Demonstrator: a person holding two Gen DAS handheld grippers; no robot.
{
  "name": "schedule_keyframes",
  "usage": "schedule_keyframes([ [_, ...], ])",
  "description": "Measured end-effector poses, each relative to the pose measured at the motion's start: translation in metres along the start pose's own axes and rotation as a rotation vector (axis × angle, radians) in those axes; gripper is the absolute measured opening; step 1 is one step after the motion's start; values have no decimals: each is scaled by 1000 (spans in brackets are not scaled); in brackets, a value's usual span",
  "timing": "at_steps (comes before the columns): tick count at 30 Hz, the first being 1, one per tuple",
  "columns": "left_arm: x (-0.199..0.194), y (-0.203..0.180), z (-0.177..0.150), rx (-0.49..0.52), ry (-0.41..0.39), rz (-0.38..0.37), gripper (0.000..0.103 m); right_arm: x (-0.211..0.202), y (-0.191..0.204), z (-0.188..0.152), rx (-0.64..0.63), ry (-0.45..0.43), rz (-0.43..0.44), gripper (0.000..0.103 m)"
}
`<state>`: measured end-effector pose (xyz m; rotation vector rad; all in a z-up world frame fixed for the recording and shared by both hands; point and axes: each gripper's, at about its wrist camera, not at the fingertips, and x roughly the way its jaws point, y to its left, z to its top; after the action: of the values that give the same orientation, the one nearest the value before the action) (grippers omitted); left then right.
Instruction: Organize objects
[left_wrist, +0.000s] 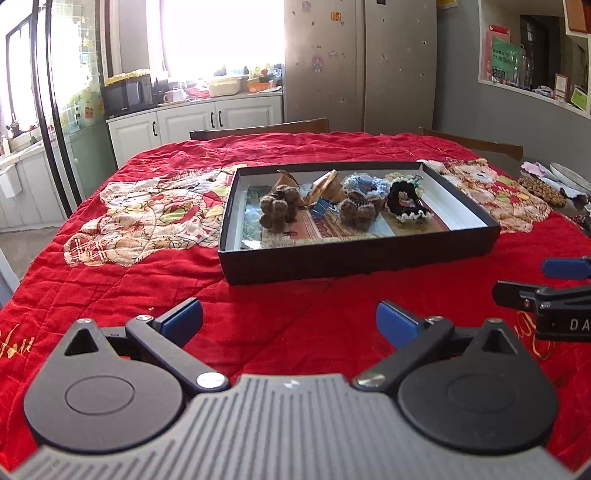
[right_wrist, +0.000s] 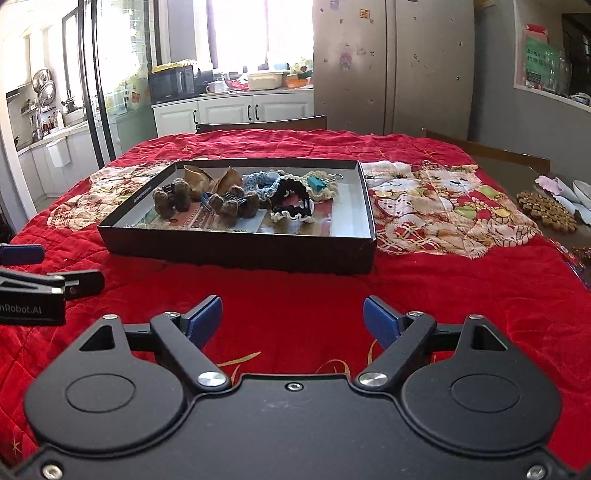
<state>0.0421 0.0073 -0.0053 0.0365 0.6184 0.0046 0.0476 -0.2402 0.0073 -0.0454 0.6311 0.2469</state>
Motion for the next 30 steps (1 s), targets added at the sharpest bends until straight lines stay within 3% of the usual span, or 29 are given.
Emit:
schedule_keyframes([
  [30, -6, -12, -8, 20, -27, -1, 103, 4, 2, -10, 31, 22, 8, 86],
])
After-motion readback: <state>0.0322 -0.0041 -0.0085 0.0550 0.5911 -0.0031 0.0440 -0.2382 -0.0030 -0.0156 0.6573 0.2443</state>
